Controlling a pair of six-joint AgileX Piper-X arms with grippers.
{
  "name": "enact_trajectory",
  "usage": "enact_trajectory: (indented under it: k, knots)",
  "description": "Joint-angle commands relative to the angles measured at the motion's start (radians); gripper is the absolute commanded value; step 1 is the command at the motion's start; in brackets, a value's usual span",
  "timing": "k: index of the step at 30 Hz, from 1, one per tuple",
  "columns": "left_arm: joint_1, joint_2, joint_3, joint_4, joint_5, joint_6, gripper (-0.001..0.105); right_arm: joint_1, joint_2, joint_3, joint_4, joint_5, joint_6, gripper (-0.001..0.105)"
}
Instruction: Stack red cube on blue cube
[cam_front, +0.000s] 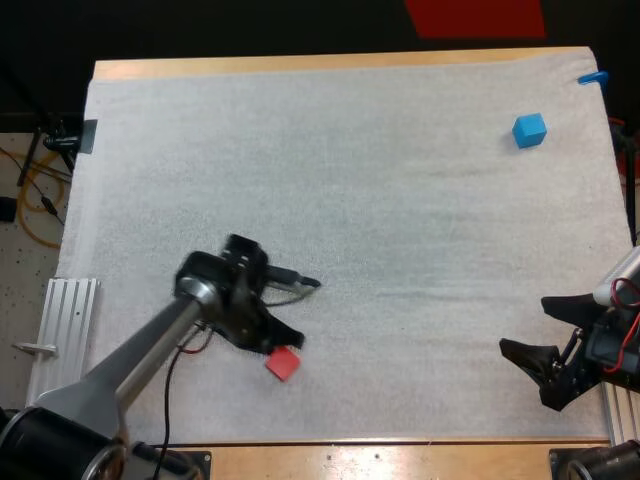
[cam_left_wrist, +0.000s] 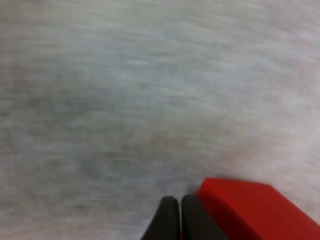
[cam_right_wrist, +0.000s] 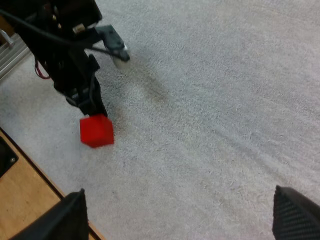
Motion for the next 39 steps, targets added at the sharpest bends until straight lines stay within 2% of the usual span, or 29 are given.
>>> enact_trajectory:
  k: [1,5,8,11,12,15,20,24,29,34,36,39]
  knots:
    - [-0.058,-0.004,-0.001,0.003,0.025,-0.049,0.0,0.003,-0.001,-0.009,-0.004,-0.005,-0.001,0.072]
    - [-0.181,-0.004,-0.004,-0.013,0.111,-0.107,0.0,0.003,-0.001,-0.009,-0.004,-0.005,-0.001,0.072]
    - [-0.242,-0.004,-0.025,-0.055,0.102,-0.13,0.0,0.003,-0.001,-0.009,-0.017,-0.005,-0.001,0.072]
    - [-0.249,-0.004,-0.067,-0.072,0.048,-0.132,0.0,0.003,-0.001,-0.009,-0.028,-0.005,-0.001,0.072]
    - [-0.24,-0.004,-0.094,-0.069,0.002,-0.118,0.0,0.003,-0.001,-0.009,-0.027,-0.005,-0.001,0.072]
    - [-0.205,-0.011,-0.165,-0.046,-0.07,-0.069,0.0,0.003,-0.001,-0.009,-0.027,-0.005,-0.001,0.072]
    - [-0.133,-0.067,-0.234,-0.004,-0.144,-0.007,0.0,0.003,-0.001,-0.009,-0.027,-0.005,-0.001,0.072]
    - [-0.063,-0.178,-0.239,0.032,-0.188,0.053,0.0,0.003,-0.001,-0.009,-0.027,-0.005,-0.001,0.072]
    - [-0.031,-0.322,-0.239,0.08,-0.211,0.11,0.0,0.003,-0.001,-0.009,-0.035,-0.005,-0.001,0.072]
    - [-0.031,-0.487,-0.239,0.127,-0.24,0.111,0.0,0.003,-0.001,-0.009,-0.057,-0.005,-0.001,0.072]
    - [-0.031,-0.572,-0.239,0.152,-0.275,0.114,0.0,0.003,-0.001,-0.009,-0.056,-0.005,-0.001,0.072]
    - [-0.031,-0.682,-0.239,0.185,-0.279,0.115,0.0,0.003,-0.001,-0.009,-0.056,-0.005,-0.001,0.072]
